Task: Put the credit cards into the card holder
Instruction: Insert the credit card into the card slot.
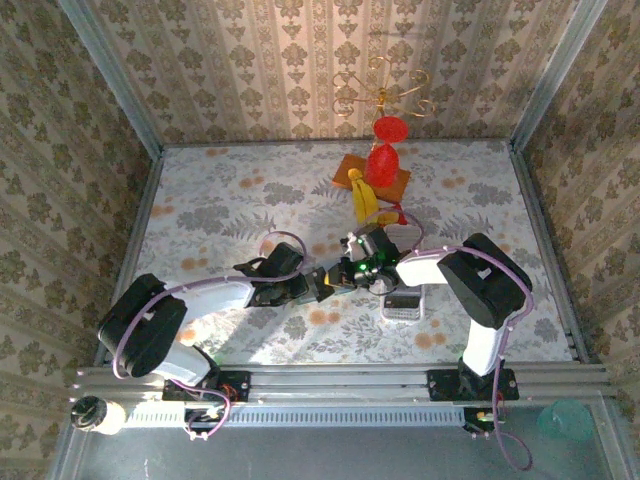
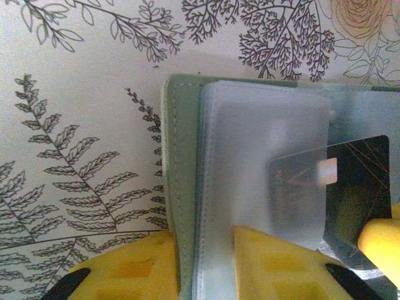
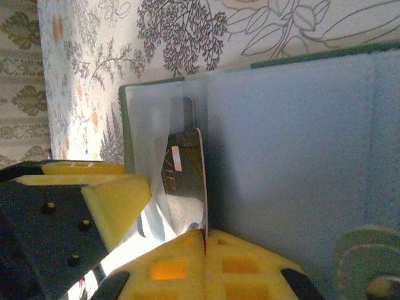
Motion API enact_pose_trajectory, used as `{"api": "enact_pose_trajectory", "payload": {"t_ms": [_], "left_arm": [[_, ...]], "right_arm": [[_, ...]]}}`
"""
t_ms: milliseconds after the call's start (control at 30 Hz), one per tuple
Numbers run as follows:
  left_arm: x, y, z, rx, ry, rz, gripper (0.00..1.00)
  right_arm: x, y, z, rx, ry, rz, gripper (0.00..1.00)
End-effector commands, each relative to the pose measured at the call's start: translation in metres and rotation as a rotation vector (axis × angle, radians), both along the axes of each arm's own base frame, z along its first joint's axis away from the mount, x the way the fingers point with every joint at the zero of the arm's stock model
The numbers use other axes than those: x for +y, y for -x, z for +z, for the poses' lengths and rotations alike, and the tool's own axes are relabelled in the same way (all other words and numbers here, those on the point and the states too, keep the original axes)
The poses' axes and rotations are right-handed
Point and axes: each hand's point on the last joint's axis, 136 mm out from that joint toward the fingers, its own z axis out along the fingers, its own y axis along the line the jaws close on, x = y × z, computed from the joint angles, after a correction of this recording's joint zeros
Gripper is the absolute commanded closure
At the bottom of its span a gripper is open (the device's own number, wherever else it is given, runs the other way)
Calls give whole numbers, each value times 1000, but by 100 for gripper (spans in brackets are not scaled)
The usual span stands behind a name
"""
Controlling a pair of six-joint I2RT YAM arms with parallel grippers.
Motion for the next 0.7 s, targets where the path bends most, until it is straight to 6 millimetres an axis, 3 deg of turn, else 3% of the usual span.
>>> {"api": "enact_pose_trajectory", "payload": {"t_ms": [0,667], "left_arm": [[18,28,-30,123,-87,-9,74],[18,27,-26,94,-39,19,72]], "right_arm": [[-9,-7,-15,19,48,-63,100],[7,-12,-23,53,25,-104,100]]}}
